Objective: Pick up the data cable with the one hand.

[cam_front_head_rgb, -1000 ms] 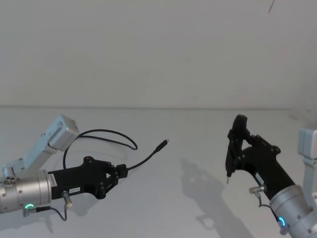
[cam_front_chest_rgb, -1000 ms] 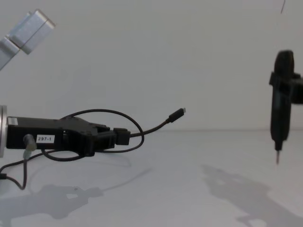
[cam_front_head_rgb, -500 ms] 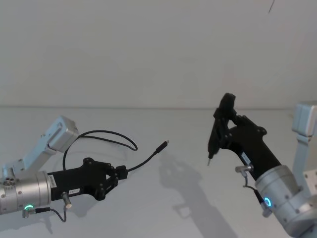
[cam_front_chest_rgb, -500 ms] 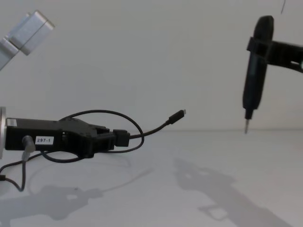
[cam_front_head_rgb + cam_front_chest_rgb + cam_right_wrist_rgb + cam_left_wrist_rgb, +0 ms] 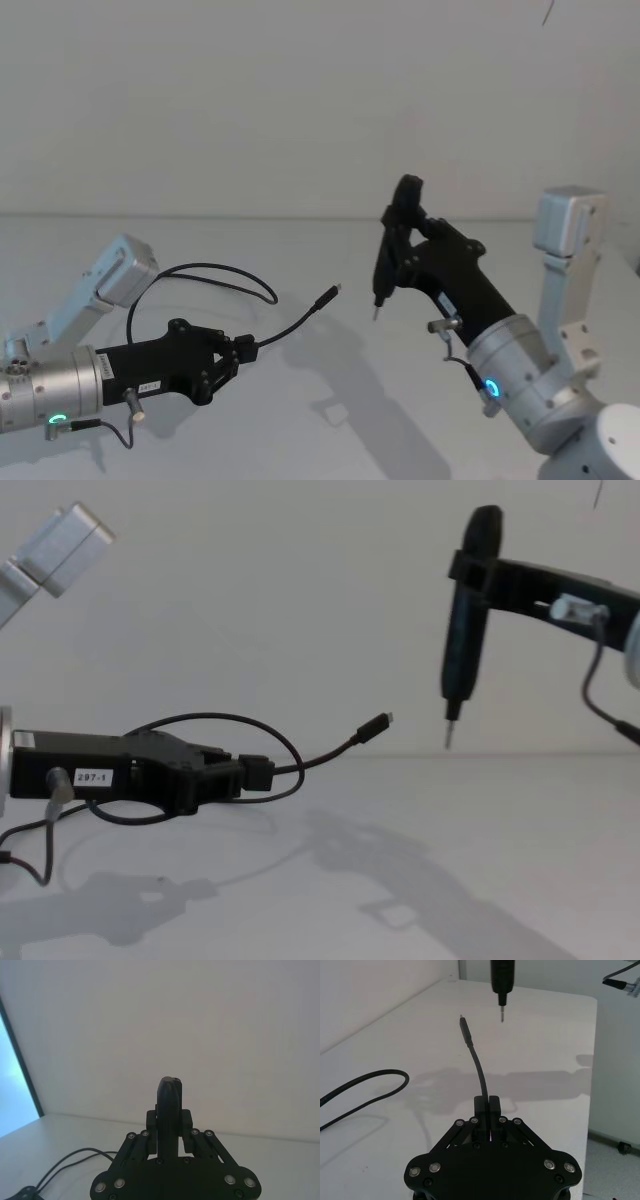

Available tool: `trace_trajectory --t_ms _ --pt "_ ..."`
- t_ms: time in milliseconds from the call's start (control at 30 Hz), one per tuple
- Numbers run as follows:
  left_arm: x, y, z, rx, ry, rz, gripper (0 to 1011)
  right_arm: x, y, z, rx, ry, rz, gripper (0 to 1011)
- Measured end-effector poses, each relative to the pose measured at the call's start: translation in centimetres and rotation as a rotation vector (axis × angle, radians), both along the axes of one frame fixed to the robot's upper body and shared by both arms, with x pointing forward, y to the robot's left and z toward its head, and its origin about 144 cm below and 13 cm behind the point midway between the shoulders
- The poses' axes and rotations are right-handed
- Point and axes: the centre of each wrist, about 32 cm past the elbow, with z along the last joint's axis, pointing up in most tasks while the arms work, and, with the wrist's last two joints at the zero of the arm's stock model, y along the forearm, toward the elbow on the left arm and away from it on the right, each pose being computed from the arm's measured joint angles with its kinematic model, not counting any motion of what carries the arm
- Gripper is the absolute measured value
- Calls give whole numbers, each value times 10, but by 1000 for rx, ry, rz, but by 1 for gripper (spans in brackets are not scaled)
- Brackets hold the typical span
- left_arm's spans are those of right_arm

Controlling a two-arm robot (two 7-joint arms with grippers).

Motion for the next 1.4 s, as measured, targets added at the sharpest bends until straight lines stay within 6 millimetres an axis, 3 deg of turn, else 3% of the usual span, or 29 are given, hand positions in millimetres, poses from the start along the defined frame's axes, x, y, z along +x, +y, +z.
trace_trajectory --t_ms 600,1400 --pt "0 0 0 0 0 0 48 23 22 -8 12 -66 93 279" --pt "0 0 0 0 0 0 48 47 20 -16 17 -143 148 279"
